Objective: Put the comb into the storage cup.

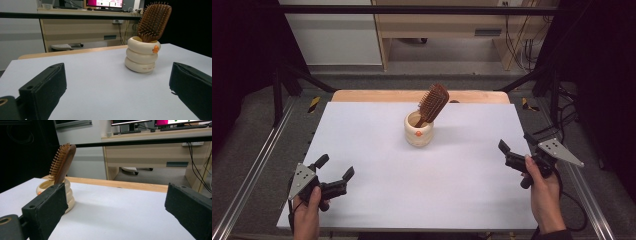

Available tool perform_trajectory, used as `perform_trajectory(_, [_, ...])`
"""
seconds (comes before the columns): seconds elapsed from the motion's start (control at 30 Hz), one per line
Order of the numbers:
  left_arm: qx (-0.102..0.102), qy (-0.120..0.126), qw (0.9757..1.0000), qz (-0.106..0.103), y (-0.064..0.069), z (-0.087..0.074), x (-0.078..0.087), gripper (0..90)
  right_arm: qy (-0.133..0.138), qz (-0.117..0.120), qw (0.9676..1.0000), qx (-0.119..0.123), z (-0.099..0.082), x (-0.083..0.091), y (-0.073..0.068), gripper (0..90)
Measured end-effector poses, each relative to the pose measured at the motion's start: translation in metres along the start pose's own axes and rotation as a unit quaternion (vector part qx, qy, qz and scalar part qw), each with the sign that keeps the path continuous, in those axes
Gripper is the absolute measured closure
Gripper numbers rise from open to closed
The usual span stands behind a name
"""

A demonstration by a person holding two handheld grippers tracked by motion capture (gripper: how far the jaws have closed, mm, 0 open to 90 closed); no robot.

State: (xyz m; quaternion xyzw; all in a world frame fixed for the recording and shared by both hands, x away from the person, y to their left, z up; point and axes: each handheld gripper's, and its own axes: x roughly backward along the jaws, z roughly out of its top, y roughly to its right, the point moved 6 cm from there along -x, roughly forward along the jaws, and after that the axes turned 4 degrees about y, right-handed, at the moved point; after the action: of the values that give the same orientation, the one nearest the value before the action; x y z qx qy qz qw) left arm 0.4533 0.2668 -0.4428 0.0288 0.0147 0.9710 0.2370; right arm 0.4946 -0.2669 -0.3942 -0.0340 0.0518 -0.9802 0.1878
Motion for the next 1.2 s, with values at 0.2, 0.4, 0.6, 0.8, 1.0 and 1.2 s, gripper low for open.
perform_trajectory(0.2, [0.004,0.002,1.0000,0.003,-0.003,0.000,0.000,1.2,-0.004,0.001,1.0000,-0.002,-0.009,0.005,0.000,4.4])
perform_trajectory(0.4, [0.003,0.001,1.0000,0.002,-0.002,-0.001,0.000,1.2,-0.011,0.003,0.9999,-0.002,-0.018,0.008,0.000,4.5])
perform_trajectory(0.6, [0.003,0.000,1.0000,-0.003,-0.001,-0.001,0.000,1.2,-0.019,0.005,0.9998,0.001,-0.030,0.009,-0.002,4.5])
perform_trajectory(0.8, [0.003,-0.001,1.0000,-0.008,0.000,-0.001,-0.001,1.2,-0.025,0.007,0.9997,0.005,-0.039,0.009,-0.004,4.5])
perform_trajectory(1.0, [0.003,0.000,0.9999,-0.010,0.001,-0.001,-0.001,1.2,-0.031,0.013,0.9994,0.008,-0.048,0.008,-0.008,4.5])
perform_trajectory(1.2, [0.002,-0.001,0.9999,-0.011,0.001,-0.002,-0.001,1.2,-0.034,0.019,0.9992,0.006,-0.055,0.007,-0.011,4.6])
